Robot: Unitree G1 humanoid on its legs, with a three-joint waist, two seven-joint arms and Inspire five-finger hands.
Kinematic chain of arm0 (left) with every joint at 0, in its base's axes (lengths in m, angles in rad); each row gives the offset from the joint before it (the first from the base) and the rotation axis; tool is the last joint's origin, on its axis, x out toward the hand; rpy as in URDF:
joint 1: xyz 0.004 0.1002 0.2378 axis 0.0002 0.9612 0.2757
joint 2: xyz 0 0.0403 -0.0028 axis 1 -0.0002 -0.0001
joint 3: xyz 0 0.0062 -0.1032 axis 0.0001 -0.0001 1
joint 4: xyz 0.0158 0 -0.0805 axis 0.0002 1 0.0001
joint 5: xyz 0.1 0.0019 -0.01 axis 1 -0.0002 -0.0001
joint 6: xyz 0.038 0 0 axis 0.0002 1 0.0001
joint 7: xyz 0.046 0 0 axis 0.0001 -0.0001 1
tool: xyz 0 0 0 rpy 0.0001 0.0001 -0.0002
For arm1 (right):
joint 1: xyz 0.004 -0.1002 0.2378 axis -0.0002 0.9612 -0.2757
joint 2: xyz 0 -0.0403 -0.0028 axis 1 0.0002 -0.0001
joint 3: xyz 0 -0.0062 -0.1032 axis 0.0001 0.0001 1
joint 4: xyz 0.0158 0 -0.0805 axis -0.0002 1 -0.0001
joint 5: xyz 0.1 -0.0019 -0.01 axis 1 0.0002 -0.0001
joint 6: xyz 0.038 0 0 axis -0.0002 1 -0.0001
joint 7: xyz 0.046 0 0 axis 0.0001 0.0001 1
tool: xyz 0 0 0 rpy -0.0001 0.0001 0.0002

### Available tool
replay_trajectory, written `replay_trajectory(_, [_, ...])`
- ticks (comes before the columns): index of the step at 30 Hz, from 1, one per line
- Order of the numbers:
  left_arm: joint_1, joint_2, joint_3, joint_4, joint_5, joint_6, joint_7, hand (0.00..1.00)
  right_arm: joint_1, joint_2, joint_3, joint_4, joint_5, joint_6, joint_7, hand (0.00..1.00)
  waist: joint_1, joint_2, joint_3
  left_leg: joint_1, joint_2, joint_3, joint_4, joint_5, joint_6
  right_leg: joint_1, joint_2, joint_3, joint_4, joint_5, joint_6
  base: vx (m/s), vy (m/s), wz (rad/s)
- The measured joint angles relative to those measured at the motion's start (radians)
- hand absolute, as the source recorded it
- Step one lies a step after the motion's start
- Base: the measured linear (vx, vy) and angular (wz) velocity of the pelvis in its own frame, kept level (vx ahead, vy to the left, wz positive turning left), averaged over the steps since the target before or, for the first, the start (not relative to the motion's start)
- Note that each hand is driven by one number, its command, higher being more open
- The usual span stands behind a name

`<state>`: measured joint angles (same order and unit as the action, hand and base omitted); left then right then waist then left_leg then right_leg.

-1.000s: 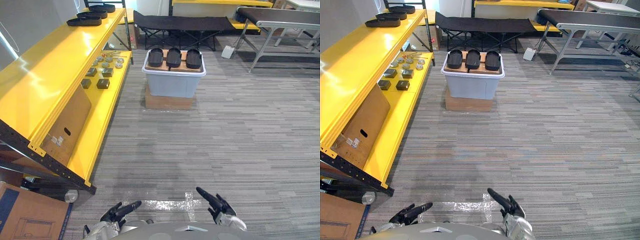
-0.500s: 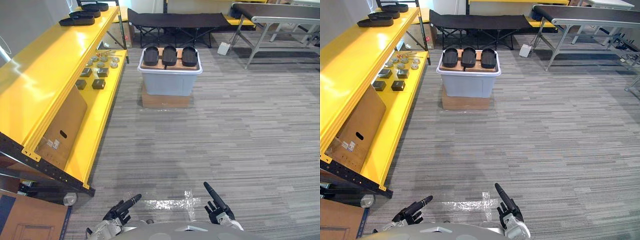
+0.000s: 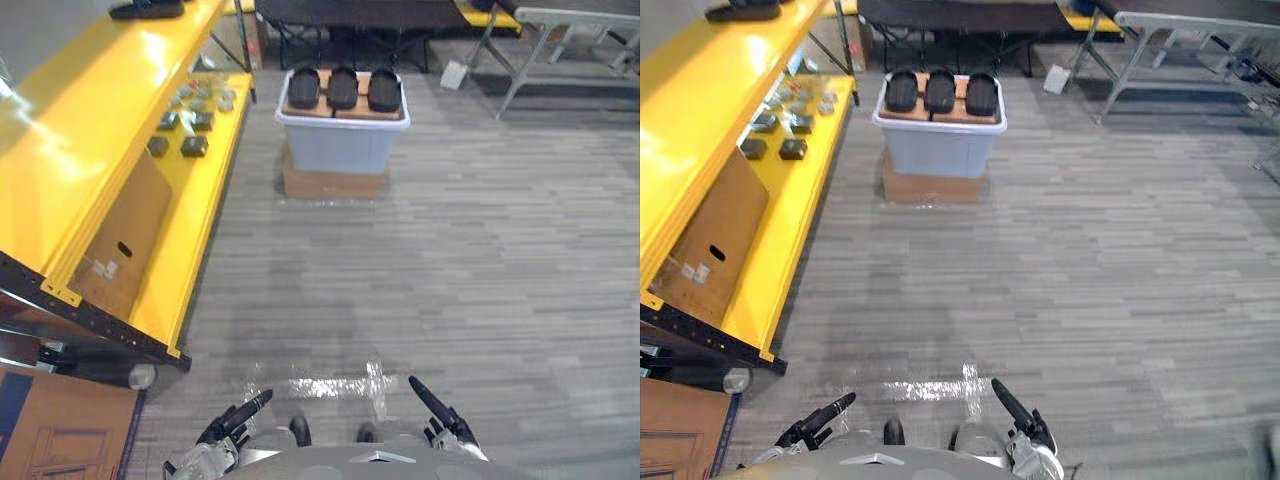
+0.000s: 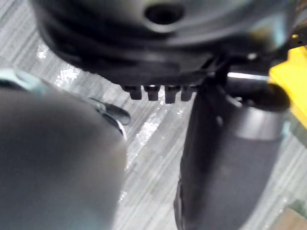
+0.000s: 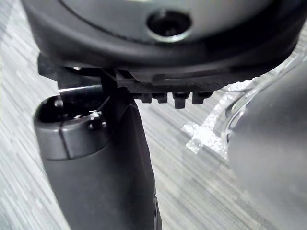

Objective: Walk over and take three plastic housings, then place them on the shelf

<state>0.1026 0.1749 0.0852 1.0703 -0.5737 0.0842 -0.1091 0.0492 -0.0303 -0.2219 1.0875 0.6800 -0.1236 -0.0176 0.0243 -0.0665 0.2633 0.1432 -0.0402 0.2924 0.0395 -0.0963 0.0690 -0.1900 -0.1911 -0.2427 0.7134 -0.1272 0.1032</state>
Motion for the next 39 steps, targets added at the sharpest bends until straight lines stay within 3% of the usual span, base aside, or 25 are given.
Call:
replay_trajectory(1, [0.002,0.011,0.000,0.001,0.002,-0.002,0.011,1.00,0.003,0.009,0.004,-0.002,0.001,0.000,-0.001,1.00,-0.002,-0.008,0.037,0.024,0.007,0.006,0.023,-0.021,0.005,-0.021,-0.011,-0.011,0.047,-0.027,-0.029,0.04,0.053,-0.25])
replay_trajectory(2, [0.005,0.014,0.000,0.002,0.004,-0.004,0.012,1.00,0.008,0.014,-0.002,-0.004,0.004,0.002,0.000,1.00,-0.003,-0.010,0.037,0.029,0.014,0.008,0.030,-0.029,0.002,-0.027,-0.009,-0.014,0.031,-0.029,-0.031,0.07,0.054,-0.17])
replay_trajectory(6, [-0.025,0.022,-0.014,0.000,0.036,-0.023,0.003,1.00,0.052,0.012,-0.004,-0.005,-0.006,-0.009,0.006,1.00,-0.025,-0.011,0.035,0.038,0.051,-0.004,0.055,-0.074,-0.030,-0.014,0.072,-0.018,-0.365,0.018,0.012,0.18,0.016,0.05])
replay_trajectory(8, [-0.034,0.022,-0.018,-0.001,0.035,-0.031,0.002,1.00,0.088,0.017,-0.007,0.000,-0.005,0.014,0.006,1.00,-0.032,-0.016,0.028,0.047,0.039,-0.017,0.086,-0.116,-0.044,0.008,0.078,0.007,-0.479,0.045,-0.006,0.34,-0.087,0.18])
replay_trajectory(10, [-0.029,0.006,-0.016,-0.015,0.026,-0.042,0.007,1.00,0.128,0.028,-0.057,0.009,0.001,0.069,0.008,1.00,-0.033,-0.001,0.015,0.067,0.042,-0.025,0.145,-0.194,-0.076,0.020,0.076,0.019,-0.454,0.067,-0.062,0.46,-0.138,0.08])
replay_trajectory(12, [0.030,-0.060,0.016,-0.061,-0.005,-0.046,0.009,1.00,0.157,-0.007,-0.073,0.006,-0.013,0.109,0.007,1.00,-0.042,0.065,-0.044,0.071,0.120,0.003,0.256,-0.277,-0.210,0.039,0.134,-0.001,-0.397,0.032,-0.112,0.43,-0.111,-0.14])
replay_trajectory(13, [0.046,-0.080,0.063,-0.092,-0.018,-0.065,0.006,1.00,0.155,-0.013,-0.070,-0.003,-0.056,0.114,0.015,1.00,-0.047,0.079,-0.048,-0.050,0.170,-0.026,0.566,-0.262,-0.190,0.065,0.156,0.002,-0.404,0.043,-0.133,0.39,-0.098,-0.23])
replay_trajectory(14, [0.046,-0.088,0.080,-0.107,-0.021,-0.073,0.007,1.00,0.155,-0.024,-0.070,-0.007,-0.080,0.115,0.022,1.00,-0.048,0.101,-0.046,-0.111,0.210,-0.032,0.714,-0.220,-0.184,0.089,0.176,0.003,-0.419,0.040,-0.139,0.49,-0.132,-0.23])
replay_trajectory(15, [0.043,-0.108,0.088,-0.113,-0.035,-0.079,0.009,1.00,0.148,-0.045,-0.070,-0.007,-0.127,0.114,0.028,1.00,-0.033,0.116,-0.044,-0.200,0.263,-0.073,0.939,-0.068,-0.168,0.164,0.209,0.014,-0.468,0.036,-0.157,0.62,-0.127,-0.35])
replay_trajectory(17, [0.044,-0.119,0.082,-0.116,-0.042,-0.082,0.021,1.00,0.122,-0.057,-0.072,0.001,-0.164,0.110,0.032,1.00,-0.021,0.123,-0.035,-0.282,0.233,-0.139,1.035,-0.123,-0.204,0.253,0.216,0.034,-0.503,0.038,-0.179,0.52,-0.072,-0.34])
replay_trajectory(19, [0.042,-0.132,0.087,-0.127,-0.044,-0.082,0.056,1.00,0.080,-0.062,-0.079,0.009,-0.164,0.101,0.049,1.00,-0.003,0.119,-0.031,-0.333,0.181,-0.114,0.836,-0.166,-0.165,0.325,0.205,0.064,-0.536,0.039,-0.186,0.46,-0.014,-0.48])
replay_trajectory(21, [0.041,-0.138,0.115,-0.144,-0.045,-0.080,0.079,1.00,0.031,-0.048,-0.081,0.003,-0.165,0.084,0.050,1.00,0.028,0.101,-0.020,-0.351,0.125,-0.092,0.513,-0.133,-0.147,0.365,0.185,0.113,-0.581,0.035,-0.180,0.43,0.044,-0.77])
replay_trajectory(23, [0.040,-0.141,0.129,-0.134,-0.044,-0.082,0.109,1.00,0.002,-0.032,-0.076,-0.013,-0.166,0.055,0.056,1.00,0.034,0.104,-0.006,-0.347,0.104,-0.097,0.117,0.033,-0.152,0.445,0.183,0.138,-0.633,-0.016,-0.146,0.50,0.133,-0.35])
replay_trajectory(25, [0.044,-0.136,0.129,-0.114,-0.041,-0.082,0.116,1.00,0.006,-0.044,-0.039,-0.008,-0.165,0.050,0.053,1.00,0.038,0.111,-0.001,-0.344,0.115,-0.075,0.096,0.076,-0.131,0.498,0.185,0.139,-0.625,-0.077,-0.129,0.39,0.180,0.05])
replay_trajectory(26, [0.044,-0.126,0.130,-0.091,-0.042,-0.076,0.125,1.00,0.009,-0.041,-0.013,0.000,-0.165,0.049,0.048,1.00,0.043,0.096,-0.005,-0.342,0.104,-0.049,0.133,0.157,-0.083,0.521,0.159,0.141,-0.603,-0.131,-0.125,0.48,0.256,0.05])
replay_trajectory(28, [0.042,-0.095,0.131,-0.087,-0.041,-0.074,0.130,1.00,0.013,-0.034,0.019,0.003,-0.166,0.050,0.050,1.00,0.050,0.033,-0.009,-0.346,0.051,-0.028,0.164,0.156,-0.041,0.510,0.101,0.141,-0.535,-0.186,-0.119,0.51,0.217,0.08])
replay_trajectory(29, [0.038,-0.089,0.130,-0.084,-0.040,-0.076,0.133,1.00,0.008,-0.036,0.035,0.010,-0.181,0.051,0.050,1.00,0.053,0.019,-0.005,-0.344,0.030,-0.019,0.174,0.139,-0.016,0.478,0.075,0.146,-0.455,-0.191,-0.125,0.54,0.198,0.09])
replay_trajectory(30, [0.036,-0.086,0.130,-0.075,-0.040,-0.077,0.134,1.00,0.003,-0.037,0.041,0.012,-0.218,0.051,0.052,1.00,0.054,0.012,-0.007,-0.335,0.012,-0.011,0.175,0.119,0.011,0.407,0.052,0.158,-0.288,-0.182,-0.107,0.64,0.249,0.08])
replay_trajectory(31, [0.030,-0.079,0.129,-0.059,-0.038,-0.078,0.133,1.00,-0.010,-0.031,0.045,0.021,-0.254,0.052,0.053,1.00,0.053,0.005,-0.002,-0.299,-0.015,-0.014,0.159,0.097,0.031,0.310,0.015,0.148,-0.065,-0.126,-0.003,0.52,0.227,0.10])
replay_trajectory(32, [0.025,-0.076,0.129,-0.051,-0.033,-0.079,0.133,1.00,-0.016,-0.028,0.046,0.029,-0.271,0.052,0.053,1.00,0.050,0.003,0.002,-0.274,-0.026,-0.020,0.152,0.083,0.031,0.267,-0.008,0.138,0.041,-0.114,0.028,0.48,0.197,0.17])
replay_trajectory(33, [0.021,-0.077,0.122,-0.049,-0.012,-0.083,0.134,1.00,-0.034,-0.039,0.039,0.043,-0.274,0.058,0.057,1.00,0.046,0.009,0.017,-0.211,-0.038,-0.029,0.146,0.060,0.036,0.212,-0.043,0.099,0.180,-0.132,0.000,0.43,0.174,0.25])
replay_trajectory(35, [0.019,-0.067,0.069,-0.055,-0.011,-0.099,0.131,1.00,-0.036,-0.047,0.056,0.040,-0.272,0.041,0.056,1.00,0.042,0.029,0.024,-0.123,-0.036,-0.052,0.124,0.036,0.037,0.174,-0.050,0.017,0.152,-0.161,-0.021,0.40,0.123,0.36])
replay_trajectory(36, [0.002,-0.062,0.046,-0.065,-0.011,-0.107,0.126,1.00,-0.036,-0.046,0.067,0.036,-0.272,0.026,0.053,1.00,0.035,0.033,0.025,-0.088,-0.030,-0.076,0.104,0.023,0.032,0.144,-0.029,-0.022,0.029,-0.175,-0.026,0.40,0.017,0.56])
replay_trajectory(38, [-0.043,-0.058,0.013,-0.072,-0.010,-0.108,0.123,1.00,-0.038,-0.047,0.077,0.032,-0.272,0.007,0.054,1.00,0.029,0.036,0.025,-0.081,-0.013,-0.120,0.100,-0.003,0.019,0.069,0.022,-0.023,-0.212,-0.154,-0.004,0.34,-0.020,0.63])
replay_trajectory(39, [-0.070,-0.060,-0.007,-0.078,-0.011,-0.109,0.120,1.00,-0.039,-0.047,0.074,0.034,-0.267,0.000,0.052,1.00,0.028,0.036,0.025,-0.079,-0.007,-0.150,0.105,-0.021,0.011,0.023,0.040,-0.007,-0.362,-0.104,0.016,0.34,-0.063,0.65])
